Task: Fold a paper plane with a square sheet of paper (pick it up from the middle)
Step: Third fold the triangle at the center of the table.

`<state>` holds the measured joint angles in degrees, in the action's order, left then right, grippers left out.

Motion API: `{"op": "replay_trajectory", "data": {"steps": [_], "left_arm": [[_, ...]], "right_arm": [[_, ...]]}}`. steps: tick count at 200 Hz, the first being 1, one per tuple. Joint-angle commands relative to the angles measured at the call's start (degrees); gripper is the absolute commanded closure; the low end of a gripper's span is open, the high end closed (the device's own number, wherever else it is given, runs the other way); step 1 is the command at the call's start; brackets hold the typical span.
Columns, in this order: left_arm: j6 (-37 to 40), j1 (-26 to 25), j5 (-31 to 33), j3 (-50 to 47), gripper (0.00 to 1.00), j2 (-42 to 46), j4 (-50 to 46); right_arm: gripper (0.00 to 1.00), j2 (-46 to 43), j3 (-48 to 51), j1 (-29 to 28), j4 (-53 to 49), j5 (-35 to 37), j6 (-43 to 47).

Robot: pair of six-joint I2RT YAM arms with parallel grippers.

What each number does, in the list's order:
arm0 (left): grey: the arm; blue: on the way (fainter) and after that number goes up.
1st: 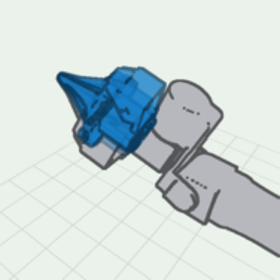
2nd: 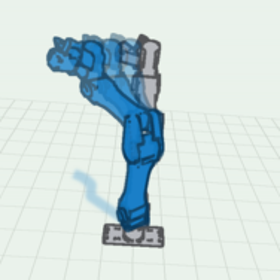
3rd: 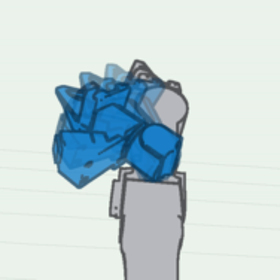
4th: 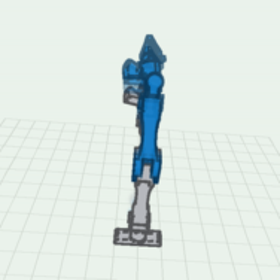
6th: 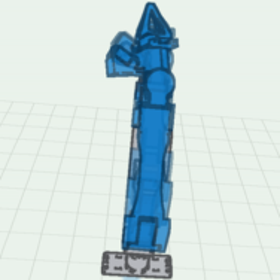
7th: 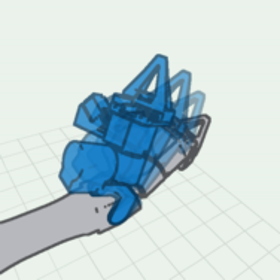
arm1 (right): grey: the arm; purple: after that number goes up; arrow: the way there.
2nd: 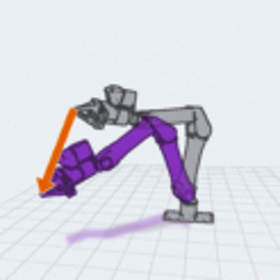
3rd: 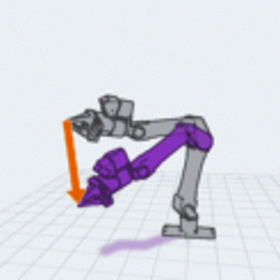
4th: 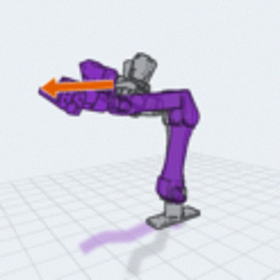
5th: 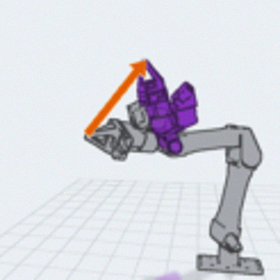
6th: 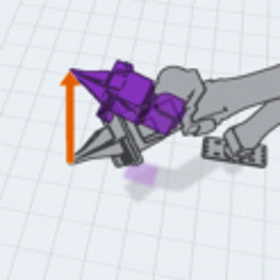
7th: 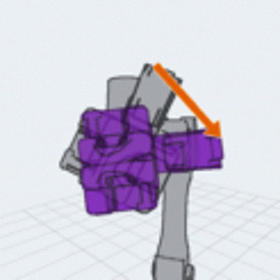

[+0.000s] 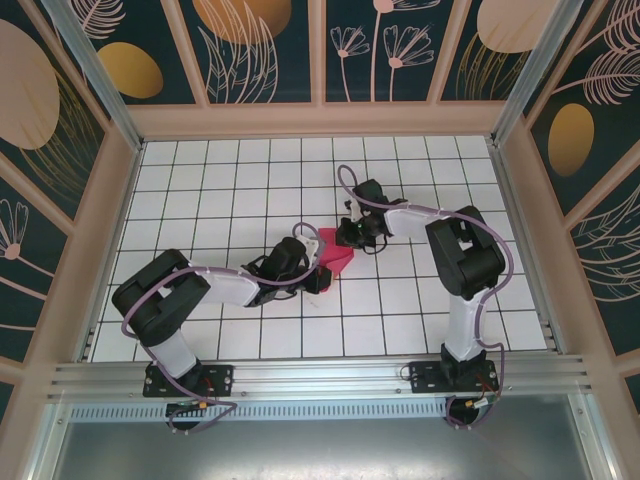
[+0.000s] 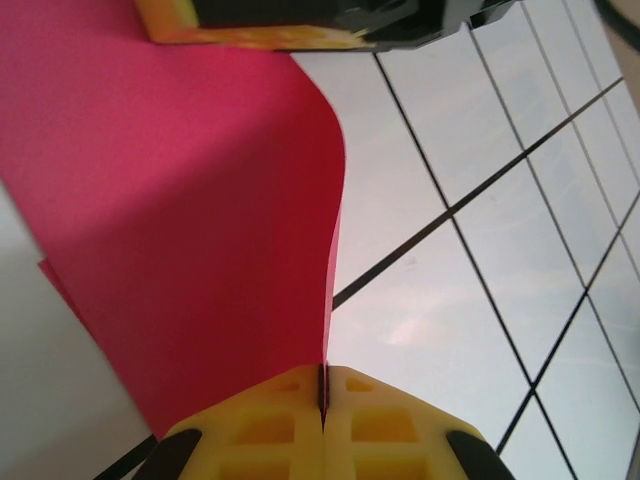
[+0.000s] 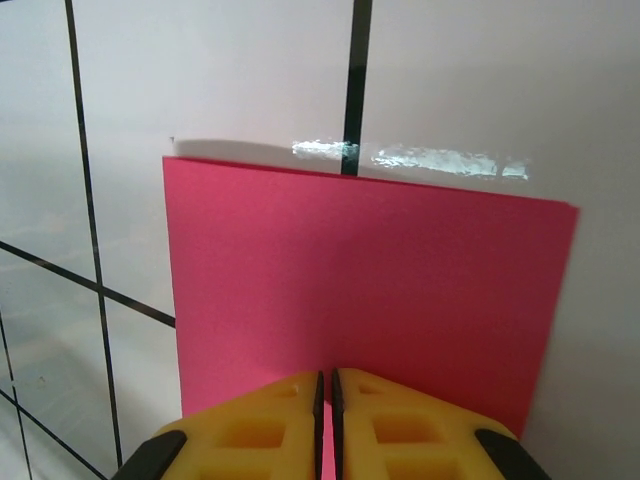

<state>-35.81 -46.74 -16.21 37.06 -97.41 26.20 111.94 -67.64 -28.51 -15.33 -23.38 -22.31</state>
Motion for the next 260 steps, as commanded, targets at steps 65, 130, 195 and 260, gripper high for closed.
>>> {"op": "replay_trajectory", "data": {"steps": [65,130,195,260], "left_arm": [[4.22,0.60,3.80,3.51,1.00,-0.43,-5.98],[6.49,1.28,4.46,4.45,1.00,-2.08,-8.16],[4.31,1.41,2.49,3.40,1.00,-3.94,-4.52],[6.21,1.44,3.51,3.96,1.00,-3.42,-5.46]], "right_arm": [[0.85,2.12,-2.30,-1.37,-4.84,1.75,4.68],[0.86,2.48,-2.84,-1.72,-6.00,1.67,6.18],[0.85,2.32,-2.87,-1.81,-5.68,1.62,5.23],[0.85,2.40,-2.56,-1.99,-5.50,1.30,5.16]]}}
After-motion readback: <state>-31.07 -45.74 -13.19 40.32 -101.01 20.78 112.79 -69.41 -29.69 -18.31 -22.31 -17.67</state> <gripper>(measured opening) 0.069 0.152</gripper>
